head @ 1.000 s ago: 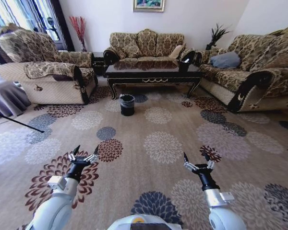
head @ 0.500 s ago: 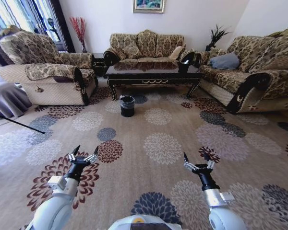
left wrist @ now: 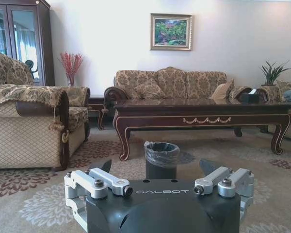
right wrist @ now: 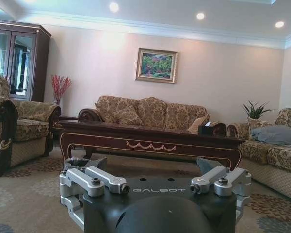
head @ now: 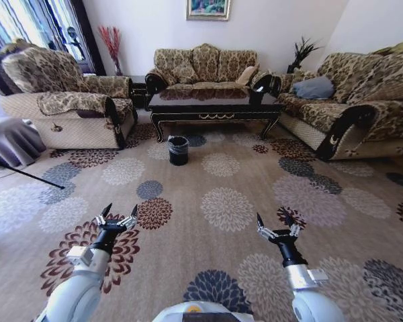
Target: Move to the front of the table and pick up the trash from the floor, then place it into the trash bin.
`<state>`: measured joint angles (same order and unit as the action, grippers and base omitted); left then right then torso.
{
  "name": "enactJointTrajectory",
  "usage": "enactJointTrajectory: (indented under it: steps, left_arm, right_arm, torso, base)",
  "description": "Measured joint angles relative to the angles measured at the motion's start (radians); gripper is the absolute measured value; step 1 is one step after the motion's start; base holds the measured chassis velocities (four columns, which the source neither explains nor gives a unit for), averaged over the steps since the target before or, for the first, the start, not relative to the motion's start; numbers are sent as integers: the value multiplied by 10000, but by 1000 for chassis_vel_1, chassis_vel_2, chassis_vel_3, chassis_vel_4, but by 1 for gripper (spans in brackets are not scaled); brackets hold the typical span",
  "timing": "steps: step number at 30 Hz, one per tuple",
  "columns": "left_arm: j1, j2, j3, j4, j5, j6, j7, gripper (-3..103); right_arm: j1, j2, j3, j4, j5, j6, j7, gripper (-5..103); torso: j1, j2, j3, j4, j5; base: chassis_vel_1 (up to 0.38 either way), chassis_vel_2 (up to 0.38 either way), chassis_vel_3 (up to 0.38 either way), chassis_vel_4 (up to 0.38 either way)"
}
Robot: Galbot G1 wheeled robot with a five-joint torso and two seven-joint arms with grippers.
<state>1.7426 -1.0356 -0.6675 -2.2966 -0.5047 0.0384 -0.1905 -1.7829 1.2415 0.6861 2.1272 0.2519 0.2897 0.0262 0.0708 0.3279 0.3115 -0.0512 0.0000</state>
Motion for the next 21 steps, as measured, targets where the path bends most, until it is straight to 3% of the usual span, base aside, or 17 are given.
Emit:
enactJointTrajectory:
  steps: [21]
  left_arm:
    - [0,0,0,0,0,0,0,100]
  right_arm:
    - [0,-1,0,0,0,1,0,100]
  torso:
    - [288,814,526,0,0]
  base:
    - [0,0,0,0]
